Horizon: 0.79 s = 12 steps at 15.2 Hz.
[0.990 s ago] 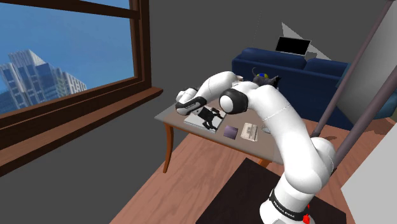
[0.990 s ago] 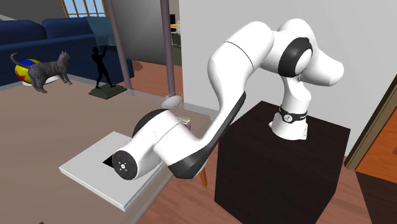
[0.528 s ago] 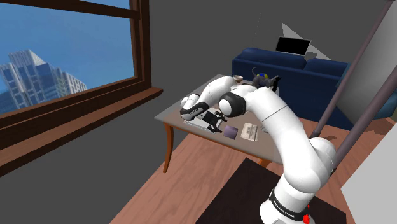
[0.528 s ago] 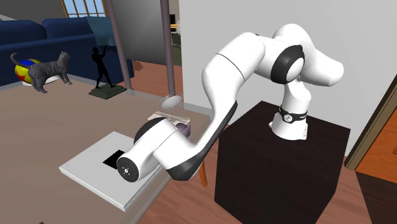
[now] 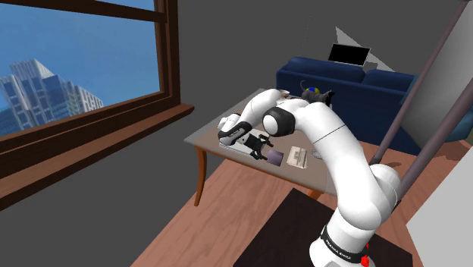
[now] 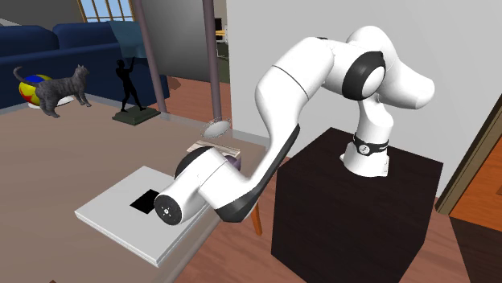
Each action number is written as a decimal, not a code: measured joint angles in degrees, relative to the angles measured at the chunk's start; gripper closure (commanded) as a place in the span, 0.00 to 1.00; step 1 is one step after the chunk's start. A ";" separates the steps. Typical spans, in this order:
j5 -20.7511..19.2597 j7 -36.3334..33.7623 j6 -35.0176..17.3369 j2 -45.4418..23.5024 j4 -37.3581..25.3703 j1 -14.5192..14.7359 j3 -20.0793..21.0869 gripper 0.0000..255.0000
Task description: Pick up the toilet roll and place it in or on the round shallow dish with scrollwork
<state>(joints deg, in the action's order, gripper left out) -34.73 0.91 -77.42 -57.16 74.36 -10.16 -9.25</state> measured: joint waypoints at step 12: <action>-0.02 0.00 -0.02 0.06 -0.04 0.03 0.03 1.00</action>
<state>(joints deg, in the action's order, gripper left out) -34.75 0.92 -77.44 -57.10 74.32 -10.12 -9.22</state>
